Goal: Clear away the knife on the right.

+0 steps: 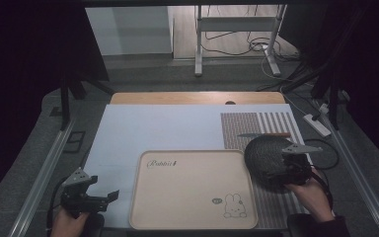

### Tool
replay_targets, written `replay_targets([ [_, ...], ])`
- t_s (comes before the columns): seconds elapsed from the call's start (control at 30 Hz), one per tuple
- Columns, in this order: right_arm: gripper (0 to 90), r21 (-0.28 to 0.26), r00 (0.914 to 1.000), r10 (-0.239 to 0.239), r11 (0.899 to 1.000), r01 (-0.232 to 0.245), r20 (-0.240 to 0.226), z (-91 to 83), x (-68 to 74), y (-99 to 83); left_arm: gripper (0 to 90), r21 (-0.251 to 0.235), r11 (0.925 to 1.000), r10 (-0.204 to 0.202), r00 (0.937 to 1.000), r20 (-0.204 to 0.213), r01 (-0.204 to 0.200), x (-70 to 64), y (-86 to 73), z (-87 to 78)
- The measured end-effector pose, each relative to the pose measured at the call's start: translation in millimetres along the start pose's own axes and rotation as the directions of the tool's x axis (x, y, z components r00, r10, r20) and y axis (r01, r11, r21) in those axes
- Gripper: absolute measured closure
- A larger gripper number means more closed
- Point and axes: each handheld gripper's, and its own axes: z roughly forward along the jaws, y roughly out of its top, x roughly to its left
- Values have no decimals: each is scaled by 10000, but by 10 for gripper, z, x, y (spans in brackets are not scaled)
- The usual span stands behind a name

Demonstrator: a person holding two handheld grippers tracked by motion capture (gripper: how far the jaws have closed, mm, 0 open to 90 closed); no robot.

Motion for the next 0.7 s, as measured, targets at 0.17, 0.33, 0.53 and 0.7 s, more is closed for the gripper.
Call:
replay_targets([
  [0.17,0,108,9998,179,9998,-180,77,77,-94,46,0,-3,10000,-10,10000,6,10,2,1,1],
  [0.33,0,238,9997,145,9996,-151,218,135,-151,81,0,0,10000,-19,10000,6,19,3,1,2],
  [0.53,0,431,9995,-50,9991,37,313,200,-177,140,0,3,10000,-34,10000,11,34,5,3,3],
  [0.7,0,546,9989,-277,9982,256,387,263,-227,213,0,-6,10000,-46,10000,18,46,8,3,5],
])
